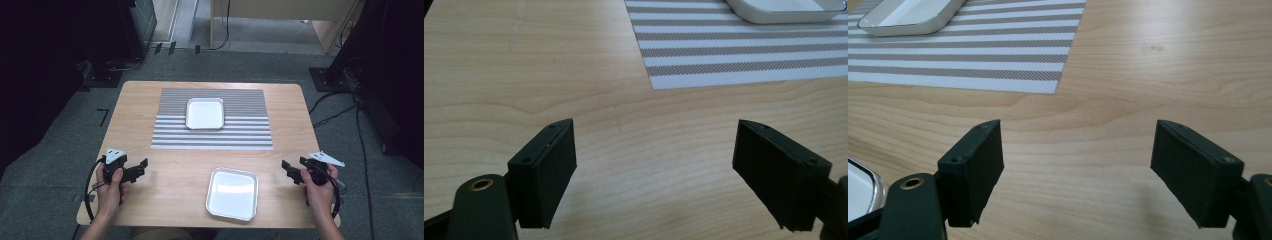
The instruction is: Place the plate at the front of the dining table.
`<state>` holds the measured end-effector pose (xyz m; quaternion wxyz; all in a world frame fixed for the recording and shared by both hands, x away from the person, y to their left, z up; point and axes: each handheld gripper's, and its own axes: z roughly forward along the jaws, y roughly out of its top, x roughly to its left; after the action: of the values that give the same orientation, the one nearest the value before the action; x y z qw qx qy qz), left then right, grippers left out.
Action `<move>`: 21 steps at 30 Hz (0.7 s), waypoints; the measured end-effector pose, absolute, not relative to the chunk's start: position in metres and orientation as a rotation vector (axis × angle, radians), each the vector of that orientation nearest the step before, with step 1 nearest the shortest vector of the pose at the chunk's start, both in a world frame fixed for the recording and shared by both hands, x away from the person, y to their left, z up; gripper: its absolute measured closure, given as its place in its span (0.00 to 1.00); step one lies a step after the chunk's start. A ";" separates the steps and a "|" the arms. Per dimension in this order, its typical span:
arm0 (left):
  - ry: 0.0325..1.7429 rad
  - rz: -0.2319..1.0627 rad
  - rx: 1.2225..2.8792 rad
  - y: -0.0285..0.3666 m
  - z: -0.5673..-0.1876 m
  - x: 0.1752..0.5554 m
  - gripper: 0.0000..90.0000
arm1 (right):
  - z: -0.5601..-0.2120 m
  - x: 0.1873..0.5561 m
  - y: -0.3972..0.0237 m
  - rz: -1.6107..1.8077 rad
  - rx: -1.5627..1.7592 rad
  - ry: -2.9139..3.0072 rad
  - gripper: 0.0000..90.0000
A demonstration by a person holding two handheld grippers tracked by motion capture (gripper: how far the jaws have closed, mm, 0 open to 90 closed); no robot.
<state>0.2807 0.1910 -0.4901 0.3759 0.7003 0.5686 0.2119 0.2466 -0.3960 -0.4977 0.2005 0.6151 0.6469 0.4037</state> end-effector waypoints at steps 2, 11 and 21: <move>1.462 0.539 1.796 0.195 -0.493 0.278 0.20 | -0.500 0.243 -0.401 1.124 1.728 1.803 0.23; 1.503 0.559 1.808 0.216 -0.504 0.266 0.20 | -0.510 0.224 -0.422 1.065 1.753 1.786 0.23; 1.546 0.610 1.816 0.241 -0.512 0.253 0.20 | -0.522 0.199 -0.433 1.006 1.760 1.795 0.23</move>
<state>0.2534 0.2407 -0.5123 0.3335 0.6954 0.5921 0.2335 0.1988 -0.4327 -0.5218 0.2151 0.6348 0.6474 0.3627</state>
